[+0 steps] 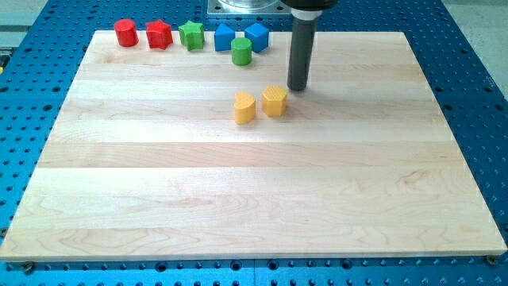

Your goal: Push the cube along with green circle into the yellow blocks

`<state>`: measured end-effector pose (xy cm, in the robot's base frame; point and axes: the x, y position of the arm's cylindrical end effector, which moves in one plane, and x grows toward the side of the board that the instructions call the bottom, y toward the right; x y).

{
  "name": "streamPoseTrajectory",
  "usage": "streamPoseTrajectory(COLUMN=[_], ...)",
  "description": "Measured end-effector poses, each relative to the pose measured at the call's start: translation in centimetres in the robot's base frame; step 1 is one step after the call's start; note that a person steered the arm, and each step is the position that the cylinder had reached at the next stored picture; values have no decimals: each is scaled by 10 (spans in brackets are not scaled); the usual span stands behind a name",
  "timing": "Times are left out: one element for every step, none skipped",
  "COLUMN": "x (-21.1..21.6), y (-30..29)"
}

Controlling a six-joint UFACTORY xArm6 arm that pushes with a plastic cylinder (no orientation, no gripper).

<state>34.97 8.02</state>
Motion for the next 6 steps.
streamPoseTrajectory(x=[15, -39, -92, -141, -157, -157], y=[-33, -35, -19, -6, -10, -26])
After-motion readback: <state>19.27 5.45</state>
